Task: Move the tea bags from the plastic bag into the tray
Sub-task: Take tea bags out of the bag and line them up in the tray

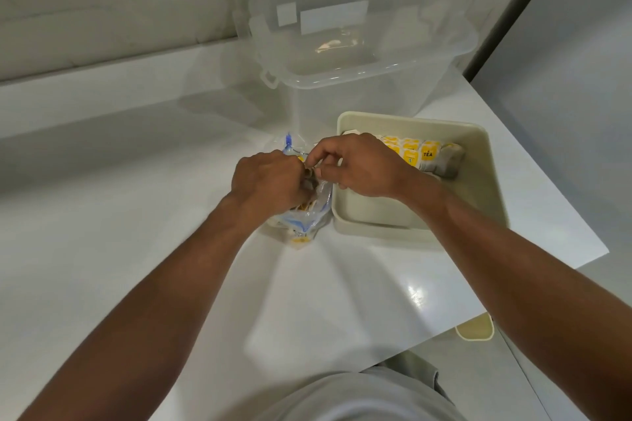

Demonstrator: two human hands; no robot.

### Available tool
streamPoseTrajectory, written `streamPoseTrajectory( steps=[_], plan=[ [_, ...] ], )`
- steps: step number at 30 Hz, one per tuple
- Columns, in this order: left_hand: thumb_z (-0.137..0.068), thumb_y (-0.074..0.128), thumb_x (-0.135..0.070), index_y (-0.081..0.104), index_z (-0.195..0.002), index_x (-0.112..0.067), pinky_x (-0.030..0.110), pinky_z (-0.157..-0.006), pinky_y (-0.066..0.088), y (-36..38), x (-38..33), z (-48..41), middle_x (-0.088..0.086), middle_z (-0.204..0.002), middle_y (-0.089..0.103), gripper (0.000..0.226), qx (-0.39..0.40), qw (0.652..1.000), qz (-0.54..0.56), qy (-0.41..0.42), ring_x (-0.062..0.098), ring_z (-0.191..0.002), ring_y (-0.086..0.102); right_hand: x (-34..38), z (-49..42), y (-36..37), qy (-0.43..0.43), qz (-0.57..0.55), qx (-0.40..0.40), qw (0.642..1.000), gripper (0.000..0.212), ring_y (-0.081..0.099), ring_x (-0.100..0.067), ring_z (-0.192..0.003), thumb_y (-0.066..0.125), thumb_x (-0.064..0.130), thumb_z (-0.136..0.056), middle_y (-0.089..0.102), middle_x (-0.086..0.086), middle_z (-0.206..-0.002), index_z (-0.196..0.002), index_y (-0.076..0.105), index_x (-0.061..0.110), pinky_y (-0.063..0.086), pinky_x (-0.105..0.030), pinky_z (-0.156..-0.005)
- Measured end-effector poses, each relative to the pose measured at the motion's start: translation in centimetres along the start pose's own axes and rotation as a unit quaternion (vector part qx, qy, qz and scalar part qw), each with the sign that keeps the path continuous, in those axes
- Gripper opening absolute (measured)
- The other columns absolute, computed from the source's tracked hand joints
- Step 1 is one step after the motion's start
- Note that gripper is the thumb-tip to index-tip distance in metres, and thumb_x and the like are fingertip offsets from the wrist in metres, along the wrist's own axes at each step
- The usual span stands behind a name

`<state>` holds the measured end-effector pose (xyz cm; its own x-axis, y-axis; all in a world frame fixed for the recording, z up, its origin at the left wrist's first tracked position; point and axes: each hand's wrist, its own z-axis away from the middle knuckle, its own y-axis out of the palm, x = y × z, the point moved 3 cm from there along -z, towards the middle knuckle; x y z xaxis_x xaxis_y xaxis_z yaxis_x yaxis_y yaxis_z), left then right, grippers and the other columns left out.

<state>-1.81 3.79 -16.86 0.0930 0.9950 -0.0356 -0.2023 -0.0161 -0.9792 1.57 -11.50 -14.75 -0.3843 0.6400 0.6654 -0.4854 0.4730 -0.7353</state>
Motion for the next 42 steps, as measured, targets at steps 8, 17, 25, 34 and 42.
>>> streamPoseTrajectory(
  steps=[8, 17, 25, 34, 42],
  plan=[
    [-0.086, 0.055, -0.049, 0.071, -0.092, -0.032, 0.026, -0.057, 0.033, 0.3, 0.6, -0.6, -0.006, -0.075, 0.057, 0.024, -0.005, 0.999, 0.036, -0.012, 0.023, -0.074, 0.058, -0.6, 0.0, 0.3, -0.008, 0.017, -0.008, 1.0, 0.017, 0.061, 0.004, -0.072, 0.065, 0.019, -0.089, 0.073, 0.01, -0.081, -0.104, 0.072, 0.023, 0.041, -0.008, -0.066],
    [-0.093, 0.061, -0.023, 0.074, -0.096, -0.033, 0.037, -0.076, 0.057, -1.6, 2.6, 0.3, -0.006, -0.067, 0.072, 0.017, 0.058, 0.959, 0.275, 0.026, 0.004, -0.064, 0.067, -0.8, 0.0, 1.0, -0.006, 0.005, -0.018, 1.0, 0.025, 0.057, 0.014, -0.068, 0.07, 0.024, -0.086, 0.071, 0.016, -0.08, -0.111, 0.066, 0.025, 0.04, -0.013, -0.066],
    [-0.086, 0.076, -0.021, 0.051, -0.097, -0.025, 0.027, -0.061, 0.042, -2.3, 2.7, 0.8, -0.004, -0.079, 0.075, 0.028, 0.066, 0.925, 0.374, 0.014, 0.009, -0.061, 0.065, -0.9, -0.3, 1.3, -0.013, 0.014, -0.029, 0.999, 0.016, 0.059, 0.007, -0.069, 0.073, 0.031, -0.086, 0.07, 0.013, -0.077, -0.1, 0.071, 0.024, 0.04, -0.013, -0.063],
    [-0.078, 0.077, -0.038, 0.062, -0.088, -0.036, 0.034, -0.071, 0.05, -2.8, 3.0, 0.4, -0.018, -0.089, 0.069, 0.018, -0.002, 0.979, 0.196, -0.05, 0.013, -0.087, 0.063, -1.0, 0.3, 0.4, -0.017, -0.006, -0.068, 0.997, 0.006, 0.061, 0.004, -0.072, 0.071, 0.029, -0.088, 0.066, 0.017, -0.075, -0.091, 0.071, 0.024, 0.04, -0.009, -0.065],
    [-0.085, 0.065, -0.032, 0.069, -0.102, -0.03, 0.03, -0.061, 0.038, -1.0, 1.1, -0.4, -0.004, -0.081, 0.055, 0.018, -0.006, 0.999, 0.029, -0.022, 0.023, -0.075, 0.054, -1.4, 0.3, 0.1, 0.01, -0.012, -0.108, 0.994, 0.007, 0.06, 0.002, -0.07, 0.07, 0.029, -0.086, 0.065, 0.018, -0.07, -0.082, 0.065, 0.03, 0.04, -0.011, -0.066]
  ],
)
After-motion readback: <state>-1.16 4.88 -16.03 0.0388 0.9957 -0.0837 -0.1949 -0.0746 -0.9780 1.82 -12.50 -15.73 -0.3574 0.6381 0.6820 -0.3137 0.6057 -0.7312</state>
